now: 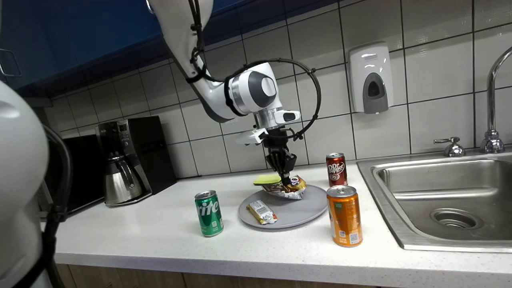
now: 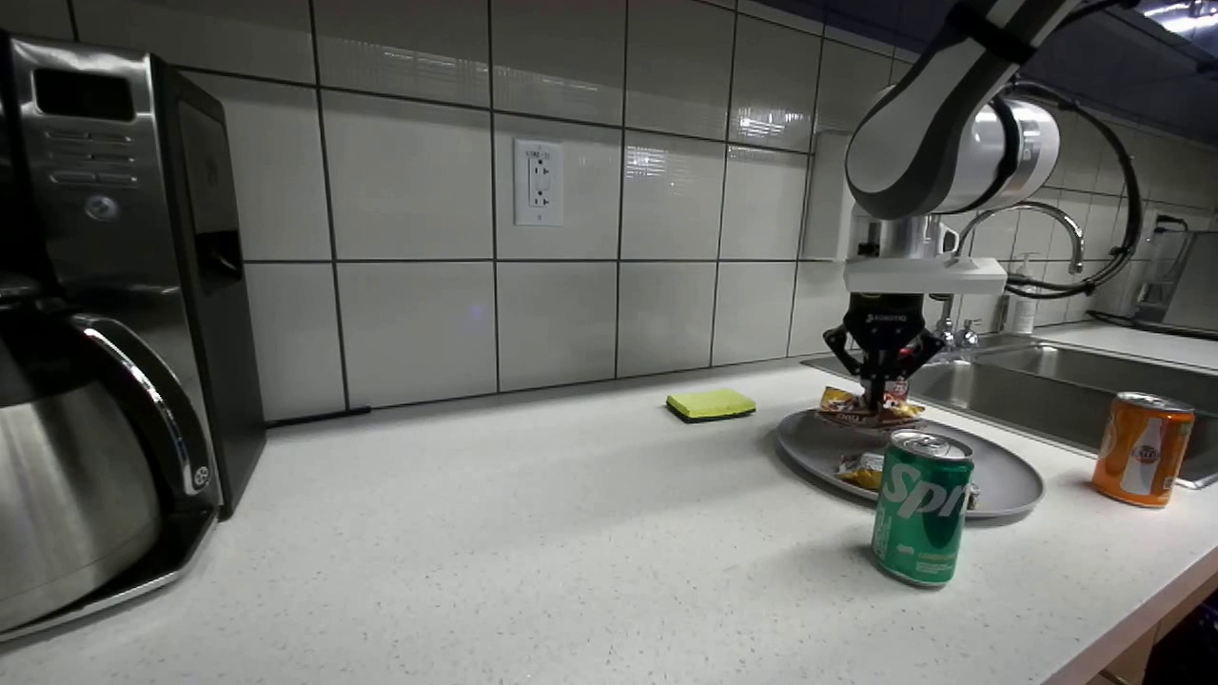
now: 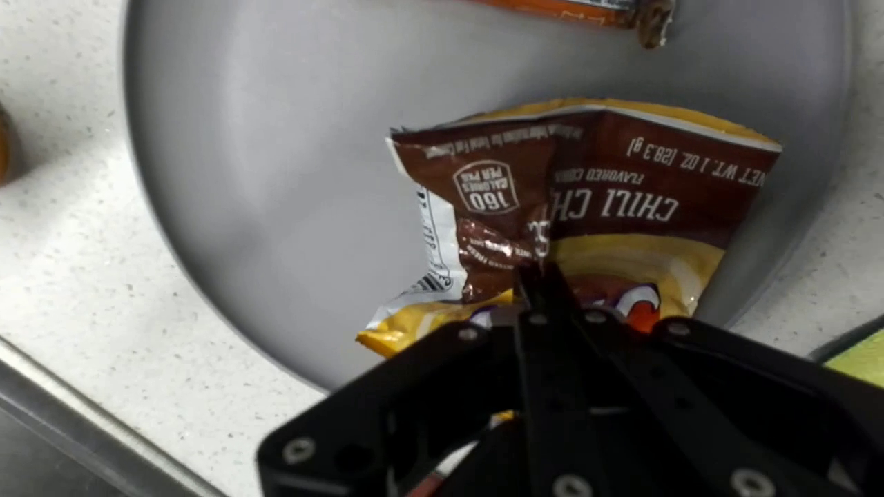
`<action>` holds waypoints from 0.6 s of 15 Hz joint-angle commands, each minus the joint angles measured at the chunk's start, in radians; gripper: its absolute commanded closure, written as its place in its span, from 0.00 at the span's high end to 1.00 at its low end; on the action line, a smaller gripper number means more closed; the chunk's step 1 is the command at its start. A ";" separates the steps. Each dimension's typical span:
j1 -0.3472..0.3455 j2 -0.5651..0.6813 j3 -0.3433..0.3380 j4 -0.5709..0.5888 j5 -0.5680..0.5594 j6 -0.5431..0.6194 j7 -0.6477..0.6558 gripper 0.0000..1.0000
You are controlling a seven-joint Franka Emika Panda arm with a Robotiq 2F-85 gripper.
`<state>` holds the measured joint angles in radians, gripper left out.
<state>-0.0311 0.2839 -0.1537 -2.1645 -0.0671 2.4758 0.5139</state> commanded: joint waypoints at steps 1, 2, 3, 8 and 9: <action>0.041 -0.065 -0.014 -0.029 -0.035 0.003 0.060 0.00; 0.049 -0.073 -0.012 -0.031 -0.044 0.005 0.070 0.00; 0.057 -0.080 -0.008 -0.028 -0.054 0.000 0.081 0.00; 0.101 -0.083 0.015 -0.006 -0.104 -0.013 0.115 0.00; 0.110 -0.077 0.021 0.003 -0.107 -0.020 0.113 0.00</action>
<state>0.0604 0.2237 -0.1489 -2.1666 -0.1396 2.4757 0.5906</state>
